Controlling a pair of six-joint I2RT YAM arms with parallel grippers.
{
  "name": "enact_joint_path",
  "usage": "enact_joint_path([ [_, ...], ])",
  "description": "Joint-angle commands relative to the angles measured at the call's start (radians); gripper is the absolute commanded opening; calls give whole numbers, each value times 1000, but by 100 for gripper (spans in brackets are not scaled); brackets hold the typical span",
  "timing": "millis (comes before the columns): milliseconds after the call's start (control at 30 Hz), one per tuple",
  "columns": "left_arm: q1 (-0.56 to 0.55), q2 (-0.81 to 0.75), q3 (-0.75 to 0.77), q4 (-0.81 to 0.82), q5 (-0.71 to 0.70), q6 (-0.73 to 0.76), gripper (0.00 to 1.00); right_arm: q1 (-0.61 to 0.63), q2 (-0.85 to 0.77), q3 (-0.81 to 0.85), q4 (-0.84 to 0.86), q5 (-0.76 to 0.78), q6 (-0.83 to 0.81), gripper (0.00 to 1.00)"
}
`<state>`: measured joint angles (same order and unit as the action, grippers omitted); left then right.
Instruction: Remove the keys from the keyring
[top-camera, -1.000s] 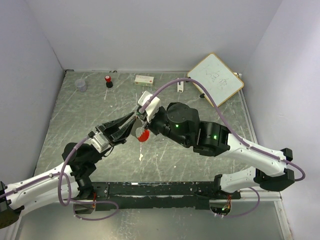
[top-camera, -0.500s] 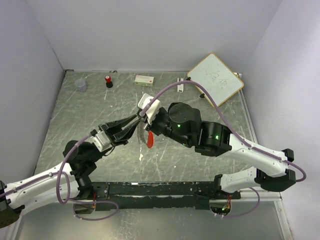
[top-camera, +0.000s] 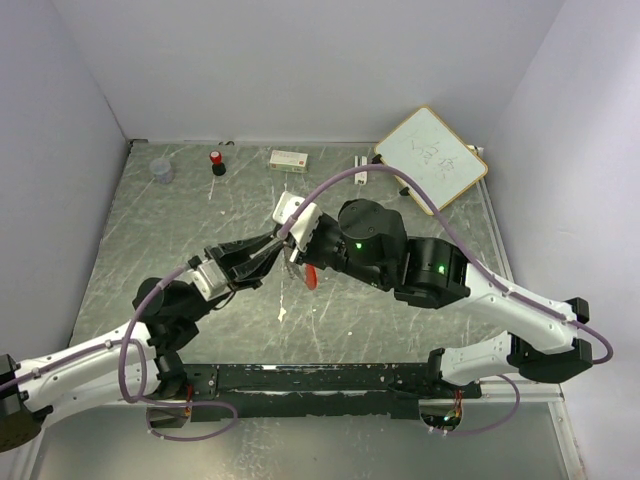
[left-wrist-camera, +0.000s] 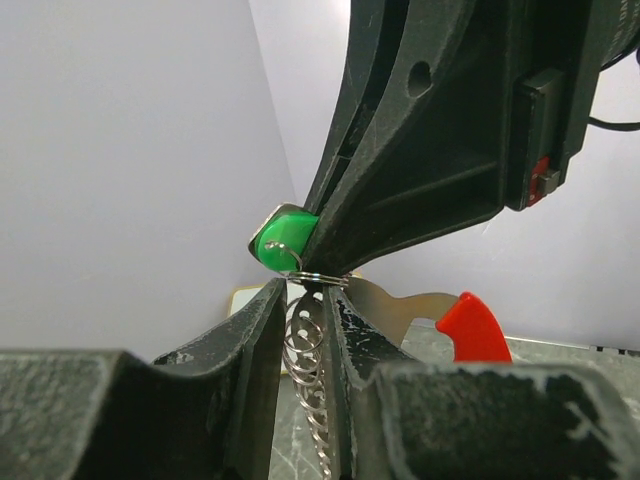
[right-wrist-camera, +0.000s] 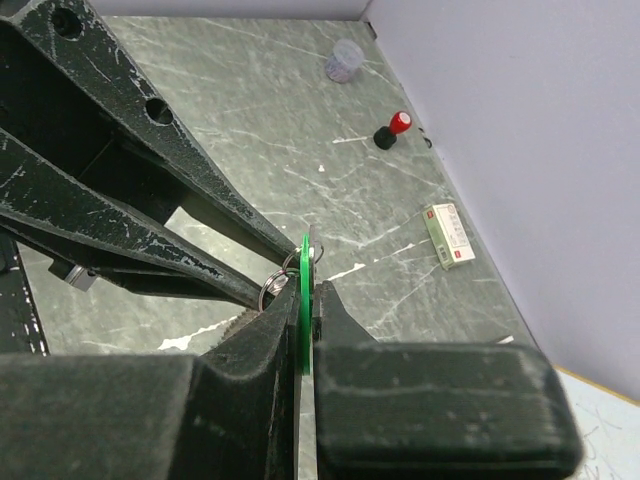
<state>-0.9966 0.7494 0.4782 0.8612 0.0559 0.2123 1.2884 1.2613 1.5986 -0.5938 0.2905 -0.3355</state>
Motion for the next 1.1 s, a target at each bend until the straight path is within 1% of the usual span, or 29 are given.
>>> enact_joint_path([
  [0, 43, 28, 10, 111, -25, -1, 31, 12, 21, 58, -59, -86, -6, 0],
  [100, 106, 42, 3, 158, 6, -50, 31, 12, 30, 67, -78, -70, -1, 0],
  [300, 255, 84, 8, 219, 115, -178, 31, 14, 42, 74, -91, -50, 6, 0],
  [433, 311, 123, 5, 285, 174, -251, 31, 14, 55, 82, -93, -38, 1, 0],
  [567, 340, 142, 0, 306, 207, -278, 31, 14, 67, 96, -106, -11, -14, 0],
  [800, 367, 134, 5, 266, 268, -273, 30, 14, 95, 159, -194, -22, -82, 0],
  [900, 374, 123, 19, 203, 282, -250, 30, 12, 101, 185, -235, -12, -115, 0],
  [1000, 382, 124, 42, 131, 290, -226, 30, 8, 82, 182, -227, 15, -145, 0],
  [1067, 393, 134, 56, 106, 332, -224, 30, -10, 58, 172, -198, 4, -152, 0],
])
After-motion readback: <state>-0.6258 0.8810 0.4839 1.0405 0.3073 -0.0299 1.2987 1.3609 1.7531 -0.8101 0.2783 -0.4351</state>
